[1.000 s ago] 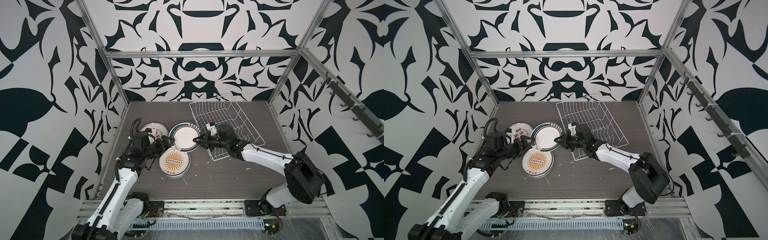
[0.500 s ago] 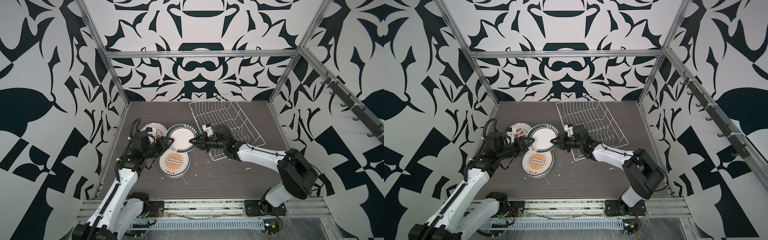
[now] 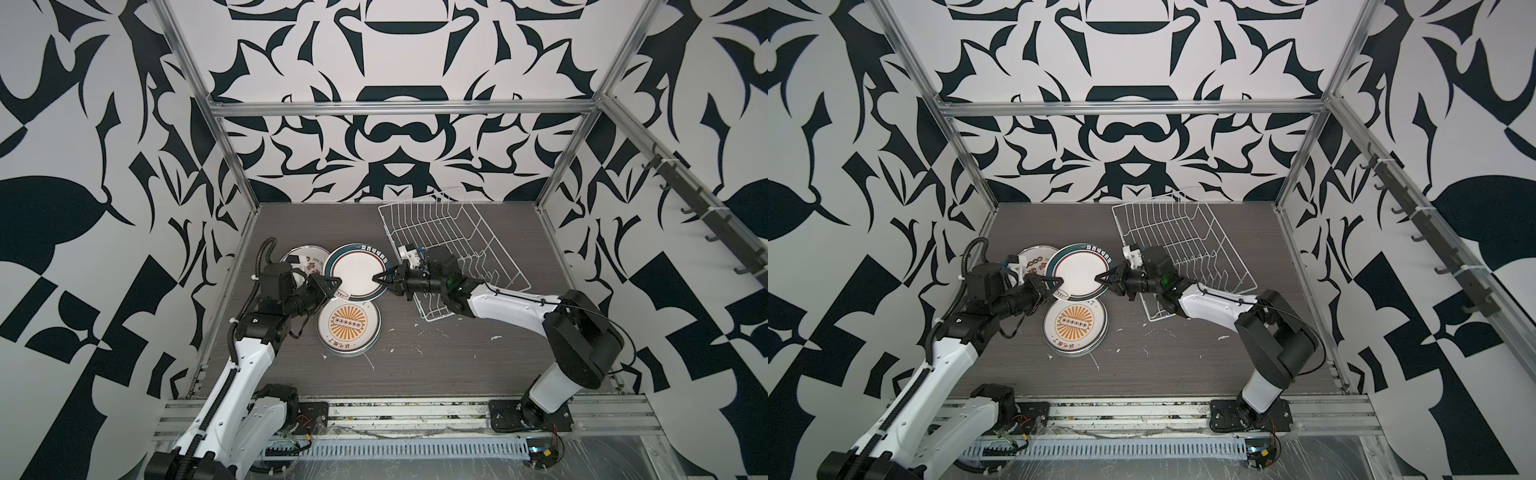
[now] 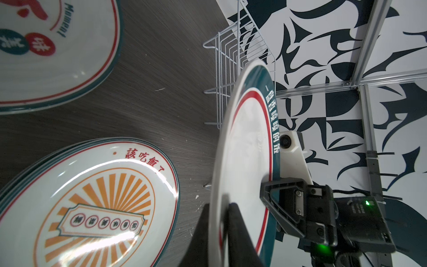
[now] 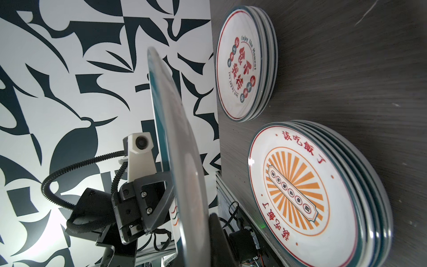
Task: Unload the plates from the dish rack
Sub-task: Place the plate among the plates.
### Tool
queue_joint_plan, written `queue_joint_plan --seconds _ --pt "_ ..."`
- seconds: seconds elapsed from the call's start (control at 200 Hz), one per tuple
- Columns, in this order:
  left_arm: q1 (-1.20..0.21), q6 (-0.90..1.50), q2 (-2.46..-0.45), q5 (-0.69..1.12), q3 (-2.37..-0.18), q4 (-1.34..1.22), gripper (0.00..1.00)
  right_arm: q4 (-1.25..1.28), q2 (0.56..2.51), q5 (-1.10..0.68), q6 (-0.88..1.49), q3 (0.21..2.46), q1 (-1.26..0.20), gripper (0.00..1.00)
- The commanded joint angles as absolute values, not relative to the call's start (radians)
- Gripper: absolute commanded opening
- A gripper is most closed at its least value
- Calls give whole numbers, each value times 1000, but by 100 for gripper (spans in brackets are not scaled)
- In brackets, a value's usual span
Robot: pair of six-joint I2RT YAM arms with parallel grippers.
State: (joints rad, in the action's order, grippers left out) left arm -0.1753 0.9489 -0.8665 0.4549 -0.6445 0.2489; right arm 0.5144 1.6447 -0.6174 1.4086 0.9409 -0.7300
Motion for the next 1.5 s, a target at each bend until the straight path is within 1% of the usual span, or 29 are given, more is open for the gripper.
queue_joint_plan --seconds 0.0,0.075,0.17,0.27,0.335,0.455,0.53,0.585,0.62,0.66,0.795,0.83,0.86,0.93,0.955,0.995,1.03,1.405,1.425,1.495 --pt "-190 886 -853 481 -645 255 4 562 1638 -656 1379 994 -764 15" --pt "-190 879 -847 476 -652 275 0 552 1640 -657 1370 997 -764 24" --pt "-190 871 -835 464 -661 304 0 521 1634 -647 1349 1003 -764 34" --pt "-190 864 -819 450 -673 333 0 440 1619 -634 1298 1021 -764 38" --pt "-190 859 -808 440 -683 352 0 356 1600 -616 1249 1040 -762 43" --pt "-190 848 -786 413 -709 400 0 85 1553 -532 1118 1098 -762 51" --pt "-188 839 -779 397 -733 442 0 -91 1525 -446 1029 1143 -762 56" --pt "-189 831 -778 384 -752 476 0 -202 1507 -393 971 1176 -762 57" --pt "-189 826 -778 372 -761 499 0 -279 1496 -352 933 1199 -762 61" --pt "-189 820 -777 365 -769 519 0 -361 1486 -303 888 1230 -761 62" --pt "-189 810 -770 317 -788 579 0 -540 1440 -164 788 1294 -757 67" --pt "-188 808 -770 304 -793 594 0 -576 1427 -139 770 1305 -752 71" --pt "-189 807 -770 288 -799 606 0 -604 1417 -118 755 1316 -748 77" --pt "-188 805 -770 246 -814 652 0 -665 1390 -63 728 1335 -736 79" --pt "-187 803 -770 234 -819 664 0 -683 1381 -45 720 1340 -731 87" --pt "-187 801 -767 217 -824 678 0 -707 1364 -24 709 1343 -720 92" --pt "-187 801 -766 204 -825 689 0 -727 1352 -7 701 1345 -710 99" --pt "-187 819 -752 85 -817 810 0 -947 1254 183 602 1369 -618 99" --pt "-187 820 -752 83 -814 810 0 -957 1253 222 596 1372 -614 99" --pt "-187 825 -751 81 -802 834 0 -986 1248 261 579 1379 -609 99"
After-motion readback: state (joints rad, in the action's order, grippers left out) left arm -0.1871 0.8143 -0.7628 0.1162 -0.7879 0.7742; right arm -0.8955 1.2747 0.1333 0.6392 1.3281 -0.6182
